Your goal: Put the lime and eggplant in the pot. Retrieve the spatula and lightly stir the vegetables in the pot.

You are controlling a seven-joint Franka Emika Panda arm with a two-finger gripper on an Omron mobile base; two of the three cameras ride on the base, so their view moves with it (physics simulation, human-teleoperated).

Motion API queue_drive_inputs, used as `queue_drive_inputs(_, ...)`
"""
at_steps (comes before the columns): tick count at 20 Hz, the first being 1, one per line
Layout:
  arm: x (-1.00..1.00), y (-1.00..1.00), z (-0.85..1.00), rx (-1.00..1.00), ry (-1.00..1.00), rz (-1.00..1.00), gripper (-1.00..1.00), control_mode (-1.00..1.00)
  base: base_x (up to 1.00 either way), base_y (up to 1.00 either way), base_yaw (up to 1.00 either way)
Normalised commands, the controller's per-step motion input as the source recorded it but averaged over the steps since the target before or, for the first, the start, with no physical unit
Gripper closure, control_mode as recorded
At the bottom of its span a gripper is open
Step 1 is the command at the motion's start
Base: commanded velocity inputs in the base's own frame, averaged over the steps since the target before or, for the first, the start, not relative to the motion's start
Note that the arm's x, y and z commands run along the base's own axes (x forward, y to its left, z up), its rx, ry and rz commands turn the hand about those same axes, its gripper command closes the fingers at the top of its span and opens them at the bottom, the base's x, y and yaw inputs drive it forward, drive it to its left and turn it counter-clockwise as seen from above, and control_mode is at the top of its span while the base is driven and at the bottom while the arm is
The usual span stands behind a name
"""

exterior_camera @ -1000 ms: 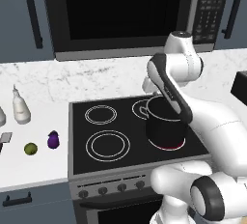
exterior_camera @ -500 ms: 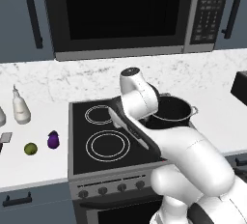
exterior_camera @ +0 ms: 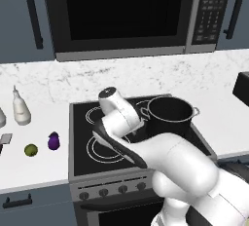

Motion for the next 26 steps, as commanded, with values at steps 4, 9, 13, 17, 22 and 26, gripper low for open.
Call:
queue_drive_inputs(4, 0.86, 0.80, -0.29, 0.00, 0.37, 0.00, -1.00, -1.00, 0.00, 0.00, 0.00)
queue_drive_inputs(9, 0.82, 1.00, -0.23, 0.03, 0.26, 0.00, -1.00, -1.00, 0.00, 0.00, 0.00)
queue_drive_inputs(13, 0.74, 0.96, -0.18, 0.03, 0.21, 0.00, -1.00, -1.00, 0.00, 0.00, 0.00)
queue_drive_inputs(17, 0.11, 0.25, -0.07, -0.02, 0.07, 0.02, -1.00, -1.00, 0.00, 0.00, 0.00)
queue_drive_inputs(22, 0.00, 0.01, 0.00, 0.00, 0.00, 0.00, -1.00, -1.00, 0.00, 0.00, 0.00)
queue_drive_inputs(26, 0.01, 0.17, -0.13, 0.03, -0.01, -0.01, -1.00, -1.00, 0.00, 0.00, 0.00)
